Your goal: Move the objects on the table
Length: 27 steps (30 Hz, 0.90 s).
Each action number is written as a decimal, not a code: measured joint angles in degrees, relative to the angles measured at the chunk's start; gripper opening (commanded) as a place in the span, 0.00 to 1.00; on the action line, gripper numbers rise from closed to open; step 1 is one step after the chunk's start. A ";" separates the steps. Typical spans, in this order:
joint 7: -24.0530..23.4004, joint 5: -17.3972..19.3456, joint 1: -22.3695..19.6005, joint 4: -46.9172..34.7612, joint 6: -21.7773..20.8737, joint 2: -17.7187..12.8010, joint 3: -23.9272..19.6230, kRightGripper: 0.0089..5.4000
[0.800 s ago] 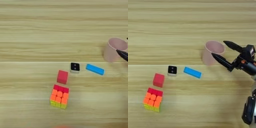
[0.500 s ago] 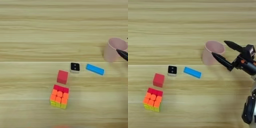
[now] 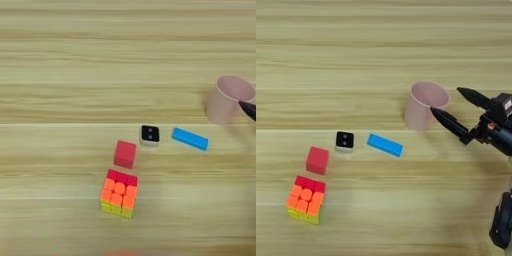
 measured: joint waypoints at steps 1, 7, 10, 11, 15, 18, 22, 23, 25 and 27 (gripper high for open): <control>-0.10 -0.10 0.00 0.08 0.00 -0.02 -0.01 1.00; -0.08 -1.42 0.50 0.57 0.22 -0.18 0.10 1.00; -0.25 -2.61 1.04 1.00 1.05 -0.48 0.66 1.00; -0.47 -3.30 1.34 1.14 1.24 -0.60 0.81 1.00; -2.79 -4.75 1.89 1.95 1.27 -0.85 0.98 1.00; -3.86 -5.91 2.60 2.03 1.26 -0.90 1.28 1.00; -5.24 -7.77 2.74 2.04 1.01 -0.87 2.35 1.00; -5.54 -8.14 2.74 2.04 0.76 -0.78 2.63 1.00; -6.40 -8.49 2.73 2.04 0.07 -0.38 2.98 1.00; -7.12 -8.70 2.66 2.04 -0.09 0.22 3.12 1.00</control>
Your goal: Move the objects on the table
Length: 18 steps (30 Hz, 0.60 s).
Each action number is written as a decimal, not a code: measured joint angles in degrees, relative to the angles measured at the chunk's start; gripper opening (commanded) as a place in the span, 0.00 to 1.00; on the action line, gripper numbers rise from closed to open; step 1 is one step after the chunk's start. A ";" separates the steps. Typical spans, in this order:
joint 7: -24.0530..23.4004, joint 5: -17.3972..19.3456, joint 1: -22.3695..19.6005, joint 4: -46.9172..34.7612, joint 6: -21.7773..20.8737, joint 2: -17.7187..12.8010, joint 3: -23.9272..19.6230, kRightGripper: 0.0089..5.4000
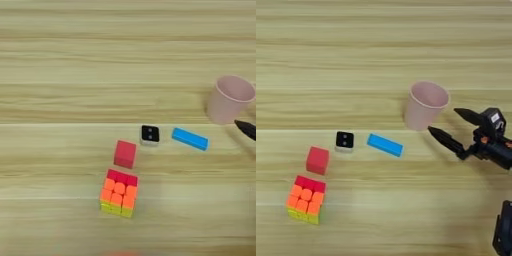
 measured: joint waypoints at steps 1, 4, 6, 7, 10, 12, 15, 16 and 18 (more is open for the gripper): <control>-0.63 -0.11 -0.11 -0.01 -0.26 0.38 0.09 1.00; -1.77 -0.37 -0.32 -0.04 -1.18 1.39 0.47 1.00; -2.02 -0.37 -1.41 -0.16 -1.34 3.17 0.94 1.00; -2.34 -0.40 -1.61 -0.18 -1.39 3.39 1.04 1.00; -4.03 -0.41 -2.30 -0.26 -1.43 4.63 1.37 1.00; -4.29 -0.83 -2.37 -0.57 -1.58 5.06 1.79 1.00; -5.68 -1.29 -2.69 -0.76 -1.71 6.22 2.56 1.00; -5.98 -1.61 -3.03 -1.05 -1.98 7.03 3.01 1.00; -6.72 -2.01 -3.94 -1.20 -2.34 7.85 3.67 1.00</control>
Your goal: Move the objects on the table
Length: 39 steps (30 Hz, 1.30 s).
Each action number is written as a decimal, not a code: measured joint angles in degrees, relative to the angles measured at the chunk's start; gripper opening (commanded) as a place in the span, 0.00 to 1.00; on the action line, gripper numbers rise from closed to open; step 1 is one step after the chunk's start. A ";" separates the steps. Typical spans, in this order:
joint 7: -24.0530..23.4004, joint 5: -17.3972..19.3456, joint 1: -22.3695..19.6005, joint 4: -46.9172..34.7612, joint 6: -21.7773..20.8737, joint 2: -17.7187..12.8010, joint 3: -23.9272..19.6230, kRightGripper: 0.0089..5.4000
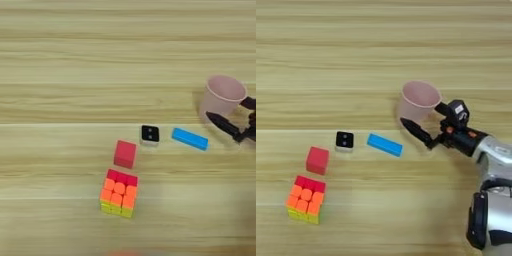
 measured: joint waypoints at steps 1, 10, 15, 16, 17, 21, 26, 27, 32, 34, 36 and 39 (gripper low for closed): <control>-0.15 -0.08 -0.24 -0.06 -0.03 0.28 0.19 1.00; -5.13 -2.37 -1.67 -0.05 -0.25 3.89 2.57 1.00; -6.25 -2.56 -1.72 -0.04 -0.34 4.97 2.98 0.96; -6.29 -2.57 -1.72 -0.05 -0.34 5.20 3.02 0.93; -6.30 -2.60 -1.73 -0.04 -0.34 5.45 3.11 0.92; -6.47 -2.60 -1.74 -0.05 -0.34 5.51 3.14 0.84; -6.34 -2.57 -1.80 -0.10 -0.35 5.57 3.10 0.78; -6.24 -2.55 -1.80 -0.20 -0.40 5.57 3.07 0.78; -4.94 -2.28 -2.18 -1.09 -1.44 5.55 2.54 0.78; -3.99 -1.57 -2.34 -1.44 -1.65 5.55 2.29 0.78; -2.29 -0.52 -2.36 -2.63 -2.62 5.51 1.83 0.78; 0.03 0.79 -2.46 -4.00 -3.26 5.52 1.59 0.78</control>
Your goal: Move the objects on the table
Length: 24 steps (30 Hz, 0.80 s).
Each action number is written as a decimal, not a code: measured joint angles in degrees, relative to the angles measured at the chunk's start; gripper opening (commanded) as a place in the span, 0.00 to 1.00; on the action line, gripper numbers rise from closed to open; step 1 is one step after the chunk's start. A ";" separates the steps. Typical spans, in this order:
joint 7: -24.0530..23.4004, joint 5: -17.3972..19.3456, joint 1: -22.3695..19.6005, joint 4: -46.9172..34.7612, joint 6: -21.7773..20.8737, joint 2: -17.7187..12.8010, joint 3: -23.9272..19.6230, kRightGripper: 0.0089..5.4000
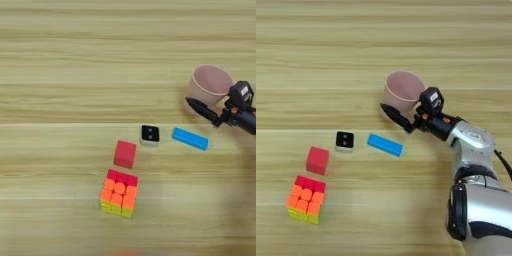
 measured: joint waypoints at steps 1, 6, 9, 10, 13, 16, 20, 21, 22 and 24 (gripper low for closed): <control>0.97 0.65 0.01 -0.79 -0.49 0.00 -0.11 0.78; 6.61 3.98 0.31 -6.81 -0.99 0.25 -0.39 0.78; 9.83 5.98 1.39 -11.83 -0.94 0.53 -0.15 0.78; 10.83 6.74 2.10 -13.64 -0.78 0.64 0.07 0.78; 14.23 9.27 6.00 -21.32 0.40 1.62 1.18 0.78; 16.74 11.16 10.78 -28.77 2.64 2.40 2.84 0.78; 19.12 13.66 15.82 -39.01 6.36 2.54 4.71 0.78; 19.65 14.36 16.80 -41.57 7.40 2.53 5.16 0.78; 20.13 14.87 18.09 -45.35 8.91 2.34 5.91 0.78; 20.19 15.57 18.59 -48.24 10.20 1.84 6.28 0.78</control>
